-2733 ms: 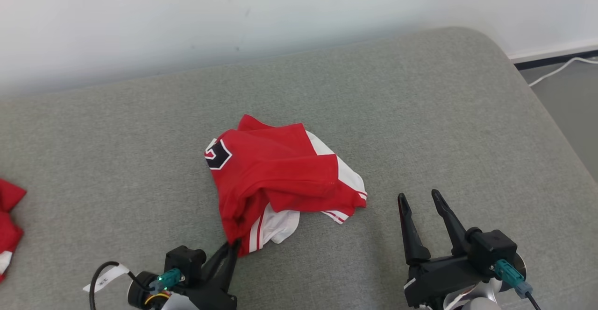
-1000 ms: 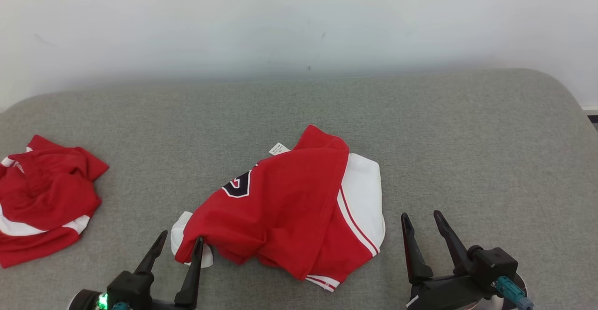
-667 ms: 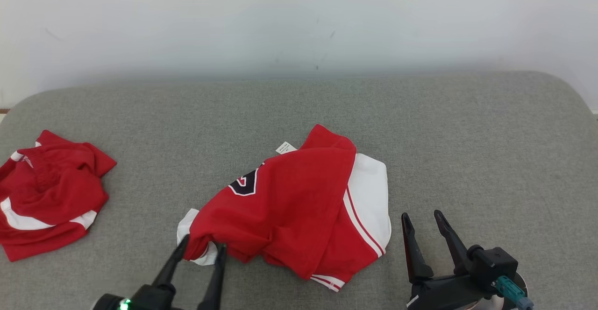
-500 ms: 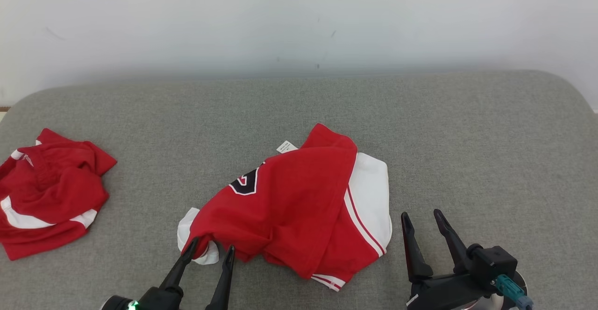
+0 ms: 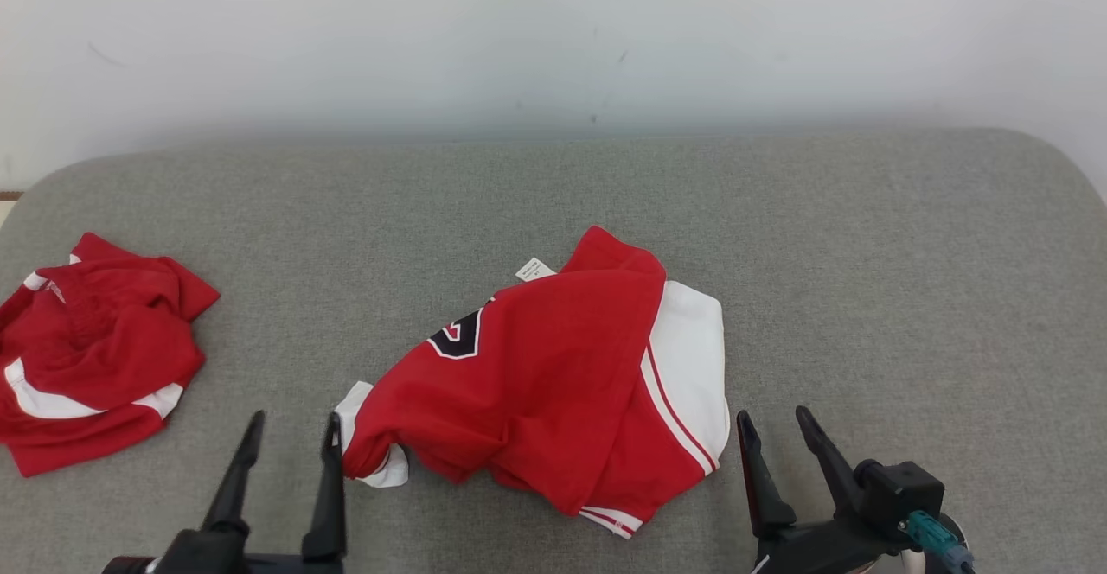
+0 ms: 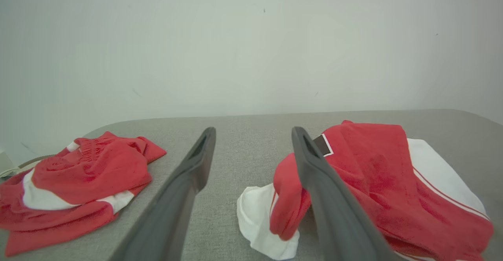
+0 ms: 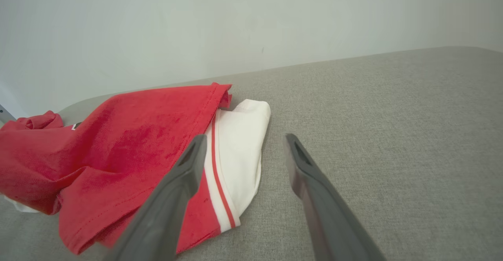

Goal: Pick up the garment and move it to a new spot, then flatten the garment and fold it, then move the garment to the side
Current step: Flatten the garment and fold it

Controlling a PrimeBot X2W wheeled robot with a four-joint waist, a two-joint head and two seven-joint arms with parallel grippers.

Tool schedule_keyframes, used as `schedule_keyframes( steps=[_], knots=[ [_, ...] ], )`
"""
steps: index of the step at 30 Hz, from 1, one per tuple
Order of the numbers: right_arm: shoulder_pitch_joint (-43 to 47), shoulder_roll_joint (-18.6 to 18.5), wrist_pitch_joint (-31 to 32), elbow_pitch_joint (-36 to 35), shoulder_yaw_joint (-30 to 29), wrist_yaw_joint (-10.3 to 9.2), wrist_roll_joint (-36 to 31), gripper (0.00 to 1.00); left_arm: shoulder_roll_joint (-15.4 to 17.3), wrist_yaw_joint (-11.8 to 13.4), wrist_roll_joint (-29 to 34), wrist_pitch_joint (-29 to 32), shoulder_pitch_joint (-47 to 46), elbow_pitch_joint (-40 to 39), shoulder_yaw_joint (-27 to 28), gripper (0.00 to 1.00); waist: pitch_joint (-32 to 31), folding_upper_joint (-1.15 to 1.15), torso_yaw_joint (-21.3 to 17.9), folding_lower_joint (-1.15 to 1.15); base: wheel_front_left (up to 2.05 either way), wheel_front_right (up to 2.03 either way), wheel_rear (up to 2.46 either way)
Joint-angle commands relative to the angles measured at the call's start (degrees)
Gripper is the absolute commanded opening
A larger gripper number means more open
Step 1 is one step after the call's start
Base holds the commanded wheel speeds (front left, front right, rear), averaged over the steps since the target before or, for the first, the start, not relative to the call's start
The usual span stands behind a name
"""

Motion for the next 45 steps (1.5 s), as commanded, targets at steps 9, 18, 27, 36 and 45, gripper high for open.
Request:
schedule_keyframes(
  steps=[9, 18, 27, 36, 45],
  knots=[
    [1.05, -0.02, 4.59, 2.61, 1.33, 0.02, 2.33, 1.0, -1.12, 0.76, 2.57, -0.21, 6.03, -3.09, 9.13, 1.0, -0.79, 0.0, 1.0, 0.0, 0.0, 0.0, 0.0],
    [0.5, -0.04, 9.55, 6.24, 3.73, 0.02, 6.01, 1.0, -3.13, -1.89, 4.46, -0.22, 7.2, -2.71, 11.8, 1.0, -1.27, 0.0, 2.26, 0.0, 0.0, 0.0, 0.0],
    [-2.57, -0.02, 10.39, 13.44, 7.47, 0.02, 10.07, 1.0, -5.24, -4.16, 5.93, -0.22, 7.68, -1.77, 12.88, 1.0, -1.71, 0.0, 4.32, 0.0, 0.0, 0.0, 0.0],
    [-5.48, -0.01, 8.76, 20.09, 10.39, 0.02, 12.44, 0.69, -6.38, -5.89, 6.88, -0.22, 8.02, -1.3, 13.94, 1.0, -1.97, 0.0, 6.0, 0.0, 0.0, 0.0, 0.0],
    [-8.95, -0.68, 4.76, 25.54, 11.86, 0.02, 12.43, 0.0, -7.44, -6.72, 7.62, -0.22, 8.9, -1.1, 15.62, 1.0, -1.93, 0.0, 5.99, 0.0, 0.0, 0.0, 0.0]
  ],
)
